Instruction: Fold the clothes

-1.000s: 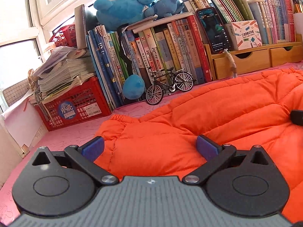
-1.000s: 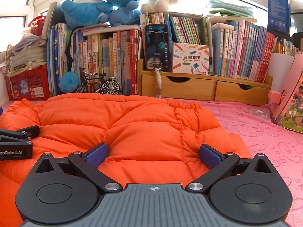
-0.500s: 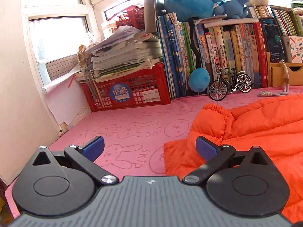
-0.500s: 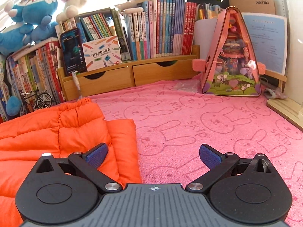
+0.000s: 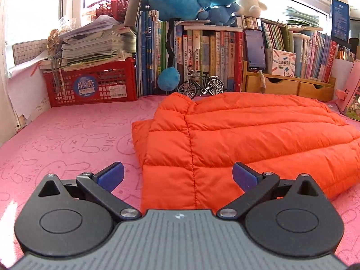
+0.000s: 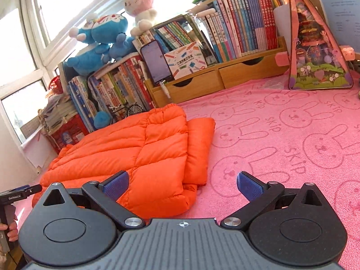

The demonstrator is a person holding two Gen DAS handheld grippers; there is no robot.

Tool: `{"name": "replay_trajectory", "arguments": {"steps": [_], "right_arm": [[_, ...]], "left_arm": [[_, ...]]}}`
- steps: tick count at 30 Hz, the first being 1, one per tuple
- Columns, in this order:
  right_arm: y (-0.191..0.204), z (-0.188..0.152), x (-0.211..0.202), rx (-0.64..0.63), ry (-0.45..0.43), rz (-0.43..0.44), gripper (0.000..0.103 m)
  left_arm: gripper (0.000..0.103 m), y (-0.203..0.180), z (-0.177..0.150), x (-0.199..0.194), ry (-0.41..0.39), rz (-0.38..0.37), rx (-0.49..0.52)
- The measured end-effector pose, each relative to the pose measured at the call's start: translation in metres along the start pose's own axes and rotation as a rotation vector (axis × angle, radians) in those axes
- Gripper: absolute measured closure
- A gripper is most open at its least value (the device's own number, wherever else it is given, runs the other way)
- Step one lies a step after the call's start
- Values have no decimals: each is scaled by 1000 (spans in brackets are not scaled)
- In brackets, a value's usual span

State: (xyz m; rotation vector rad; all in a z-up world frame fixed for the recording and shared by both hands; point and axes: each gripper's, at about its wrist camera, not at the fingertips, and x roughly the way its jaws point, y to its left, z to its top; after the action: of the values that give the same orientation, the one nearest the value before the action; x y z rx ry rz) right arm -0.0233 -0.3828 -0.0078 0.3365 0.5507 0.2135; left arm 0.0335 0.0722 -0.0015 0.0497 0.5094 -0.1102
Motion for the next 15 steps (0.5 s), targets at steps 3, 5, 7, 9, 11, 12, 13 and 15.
{"name": "replay_trajectory", "arguments": {"steps": [3,5,7,9,11,12,13,15], "right_arm": [[22,-4,4,-156,78,29,0],[38,-8,9,-299,123,6,0],[51,-14,15,-434,170,-6,0],[62,-21,15,-544,151,1,0],[64,-21,14,-601,132,24,0],[63,-20,15,-620,131,44,0],[58,-17,18,-624,137,75,0],[47,-10,30,-604,166,123,0]], "left_arm": [[0,-13,-1,-6,2,-88,50],[0,-29,1,-9,-4,-135,112],[0,-47,5,-7,2,-180,166],[0,-64,8,-4,9,-224,209],[0,-75,9,0,18,-267,221],[0,-80,10,3,24,-289,224],[0,-85,11,6,30,-311,226],[0,-93,12,13,46,-341,221]]}}
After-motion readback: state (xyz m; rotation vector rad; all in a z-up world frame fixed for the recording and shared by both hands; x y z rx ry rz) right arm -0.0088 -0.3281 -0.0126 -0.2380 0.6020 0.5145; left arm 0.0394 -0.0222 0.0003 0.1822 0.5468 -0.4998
